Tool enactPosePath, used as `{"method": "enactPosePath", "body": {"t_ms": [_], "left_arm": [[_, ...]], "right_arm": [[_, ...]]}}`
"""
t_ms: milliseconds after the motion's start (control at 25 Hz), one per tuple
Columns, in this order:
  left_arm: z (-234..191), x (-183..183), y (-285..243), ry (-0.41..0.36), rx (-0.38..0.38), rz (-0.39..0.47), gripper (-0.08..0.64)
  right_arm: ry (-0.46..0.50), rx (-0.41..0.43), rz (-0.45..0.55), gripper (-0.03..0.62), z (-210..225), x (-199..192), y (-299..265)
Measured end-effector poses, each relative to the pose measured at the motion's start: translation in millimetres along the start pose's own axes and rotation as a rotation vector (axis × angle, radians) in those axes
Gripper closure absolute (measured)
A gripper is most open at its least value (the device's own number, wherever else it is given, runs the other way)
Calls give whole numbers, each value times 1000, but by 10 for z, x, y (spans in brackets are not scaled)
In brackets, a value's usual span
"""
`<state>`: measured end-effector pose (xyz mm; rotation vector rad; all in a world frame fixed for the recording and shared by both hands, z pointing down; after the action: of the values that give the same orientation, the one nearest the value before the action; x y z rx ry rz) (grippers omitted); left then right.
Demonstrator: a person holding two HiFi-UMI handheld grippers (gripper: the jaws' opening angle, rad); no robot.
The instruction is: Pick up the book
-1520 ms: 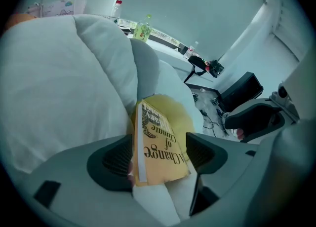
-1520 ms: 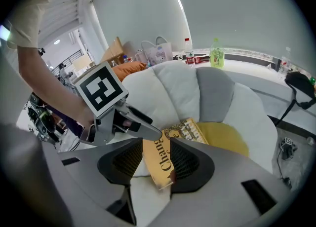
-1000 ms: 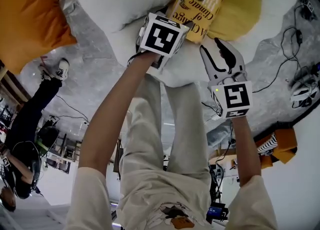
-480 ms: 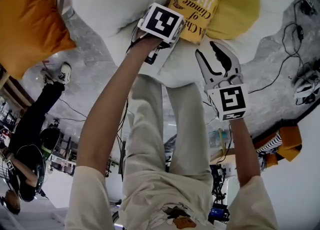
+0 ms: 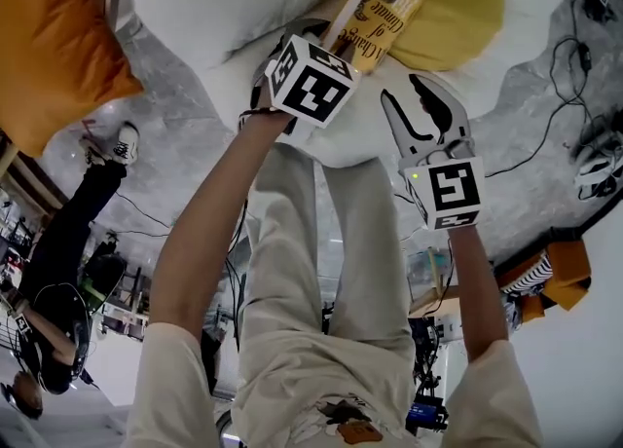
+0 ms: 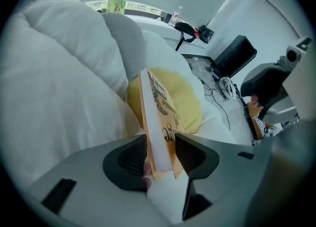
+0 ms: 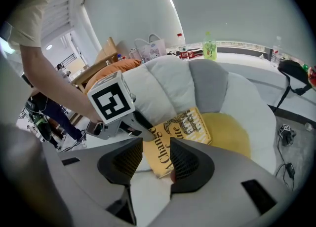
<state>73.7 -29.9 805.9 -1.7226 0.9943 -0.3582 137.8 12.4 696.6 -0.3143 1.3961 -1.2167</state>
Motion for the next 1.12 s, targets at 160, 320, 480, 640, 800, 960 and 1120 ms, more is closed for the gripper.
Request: {"method": "enactPosePath", "body": {"t_ms": [160,320,480,640,800,960,1120], "left_arm": [[156,54,23,-93,4,67,373],[261,64,8,-95,-25,82,376],[387,100,21,-47,-117,90,376],[486,121,-46,-11,-152,73,376],[637,130,-161,34,-193,46,376],[681,93,-270,27,-132,36,376],[682,104,-315,14,-69,54,380]], "right_arm": [[-7,-7,-8,419,57,-36,21],[-7,-10,-19,419,77,-126,51],[-18,-12,-22,419,51,-183,103],[-31,-15,-26,419,77,-247,161],[-38,-26,-23,419,118,-280,196],[-44,-30,-19,419,132,-292,268],[-49,-38,-17,419,170,-331,341]]}}
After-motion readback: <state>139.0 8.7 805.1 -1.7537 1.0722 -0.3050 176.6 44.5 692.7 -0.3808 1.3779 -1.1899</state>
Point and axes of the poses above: the fingertips, and each gripper's own axes: y backward along the fingers, z to its right, x out of its top, the point moved 1 cm from there along y, backward along the fingers, and after that the axes turned 7 degrees about y, right-handed, at the moved point
